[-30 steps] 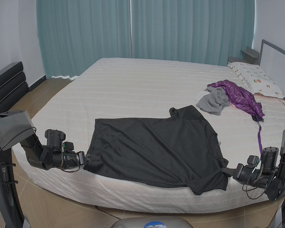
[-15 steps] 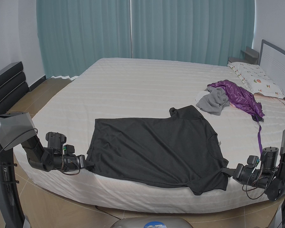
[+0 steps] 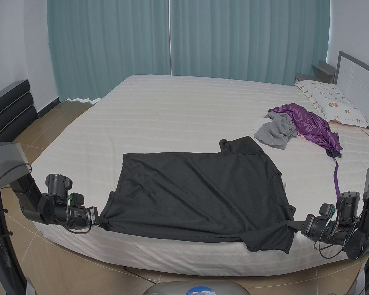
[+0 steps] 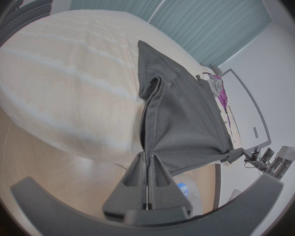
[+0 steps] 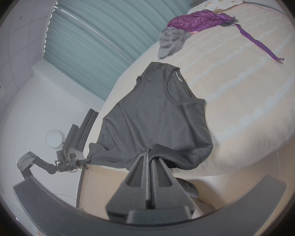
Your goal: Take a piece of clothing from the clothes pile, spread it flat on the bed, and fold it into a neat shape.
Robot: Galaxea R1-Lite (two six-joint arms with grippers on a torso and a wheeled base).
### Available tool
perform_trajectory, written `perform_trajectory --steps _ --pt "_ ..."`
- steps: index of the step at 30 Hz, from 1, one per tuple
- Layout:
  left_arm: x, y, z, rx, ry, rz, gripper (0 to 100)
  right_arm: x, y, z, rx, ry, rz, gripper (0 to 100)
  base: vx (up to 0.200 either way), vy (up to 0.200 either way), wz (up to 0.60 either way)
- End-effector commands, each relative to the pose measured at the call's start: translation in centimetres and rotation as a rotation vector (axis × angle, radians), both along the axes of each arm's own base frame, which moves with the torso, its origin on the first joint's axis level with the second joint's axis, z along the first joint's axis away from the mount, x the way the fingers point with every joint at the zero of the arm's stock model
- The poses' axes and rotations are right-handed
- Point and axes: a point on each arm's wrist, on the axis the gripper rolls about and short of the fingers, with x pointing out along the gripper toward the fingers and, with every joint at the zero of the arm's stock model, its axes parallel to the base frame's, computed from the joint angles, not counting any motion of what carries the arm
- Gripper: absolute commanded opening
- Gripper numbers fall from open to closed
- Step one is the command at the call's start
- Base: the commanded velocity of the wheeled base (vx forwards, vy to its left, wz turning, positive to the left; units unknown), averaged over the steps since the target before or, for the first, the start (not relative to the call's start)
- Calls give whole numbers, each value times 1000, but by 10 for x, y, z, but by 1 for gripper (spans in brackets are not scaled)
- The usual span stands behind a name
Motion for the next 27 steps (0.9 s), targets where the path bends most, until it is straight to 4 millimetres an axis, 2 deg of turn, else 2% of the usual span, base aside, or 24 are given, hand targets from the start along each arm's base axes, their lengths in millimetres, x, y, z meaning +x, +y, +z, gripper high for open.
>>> perform_trajectory --steps 1,3,4,12,20,27 --pt "-13 5 26 1 -8 21 0 -9 -2 3 -14 31 2 0 0 0 0" --pt "-13 5 26 1 -8 21 0 -9 -2 3 -14 31 2 0 0 0 0" --pt "-20 5 35 1 15 23 0 -15 -2 6 -40 58 19 0 0 0 0" --pt "-38 0 44 6 107 18 0 -26 -8 16 -82 70 24 0 0 0 0" --pt "-46 -12 36 76 172 16 0 -29 -13 13 -112 94 26 0 0 0 0" --pt "-42 -14 41 70 162 45 0 -29 -14 12 -110 102 26 0 0 0 0"
